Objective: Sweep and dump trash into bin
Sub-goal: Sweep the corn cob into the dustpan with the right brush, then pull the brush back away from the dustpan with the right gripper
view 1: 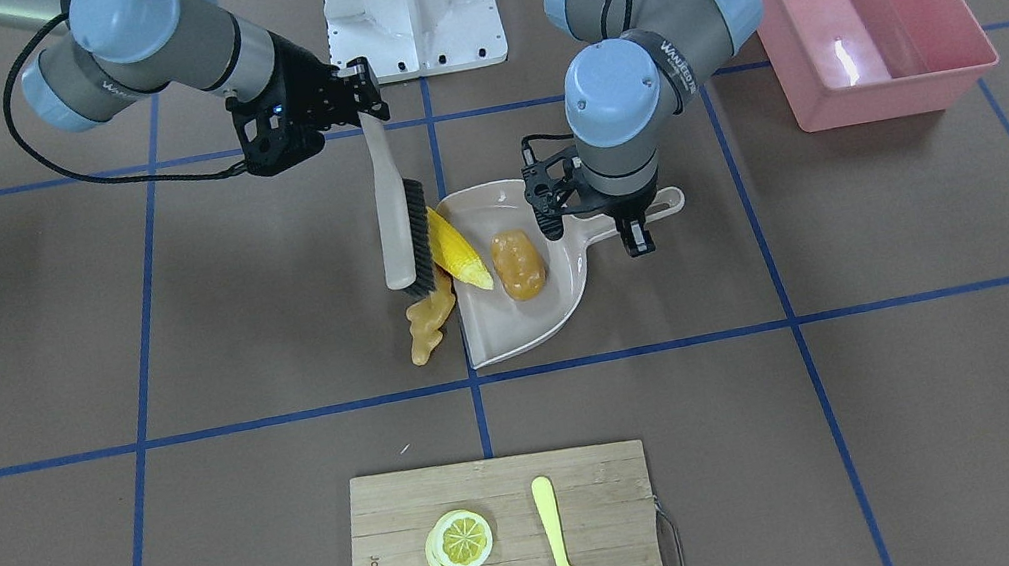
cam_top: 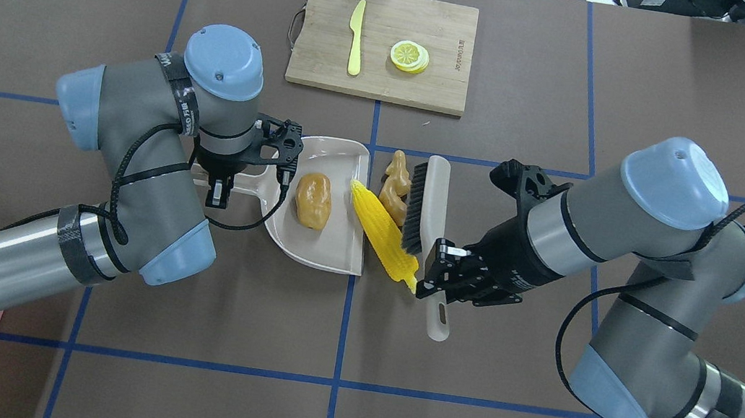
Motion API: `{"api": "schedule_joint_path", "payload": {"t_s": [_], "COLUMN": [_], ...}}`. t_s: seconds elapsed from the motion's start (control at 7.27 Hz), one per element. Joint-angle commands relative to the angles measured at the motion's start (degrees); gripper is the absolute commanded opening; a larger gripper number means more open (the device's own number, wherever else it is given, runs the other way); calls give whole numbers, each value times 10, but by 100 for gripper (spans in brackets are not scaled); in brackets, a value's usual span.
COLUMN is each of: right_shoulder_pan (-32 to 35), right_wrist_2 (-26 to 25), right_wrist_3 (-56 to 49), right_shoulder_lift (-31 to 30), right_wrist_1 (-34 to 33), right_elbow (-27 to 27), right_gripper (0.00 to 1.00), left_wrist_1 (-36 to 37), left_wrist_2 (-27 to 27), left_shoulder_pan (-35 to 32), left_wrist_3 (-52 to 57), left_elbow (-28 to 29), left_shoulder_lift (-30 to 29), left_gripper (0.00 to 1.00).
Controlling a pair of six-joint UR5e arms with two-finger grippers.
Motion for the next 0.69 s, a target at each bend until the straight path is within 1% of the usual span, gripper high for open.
{"api": "schedule_joint_path", "payload": {"t_s": [0.0, 0.14, 0.28, 0.55], "right_shoulder_pan": [3, -4, -25, -77], "right_wrist_2": [4, 3, 3, -15], "right_wrist_3": [1, 1, -3, 0], "right_shoulder_lift": [-83, -112, -122, -116], "right_wrist_1": [-1, 1, 2, 2], "right_elbow": [48, 49, 45, 36], "right_gripper": [0, 0, 0, 0], "left_wrist_1": [0, -1, -1, -1], "left_wrist_2": [0, 0, 0, 0], "left_shoulder_pan": [0, 0, 0, 0], "left_wrist_3": [0, 0, 0, 0], "left_elbow": [1, 2, 2, 3], "left_shoulder_lift": [1, 1, 1, 0], "left_gripper": [0, 0, 0, 0]}}
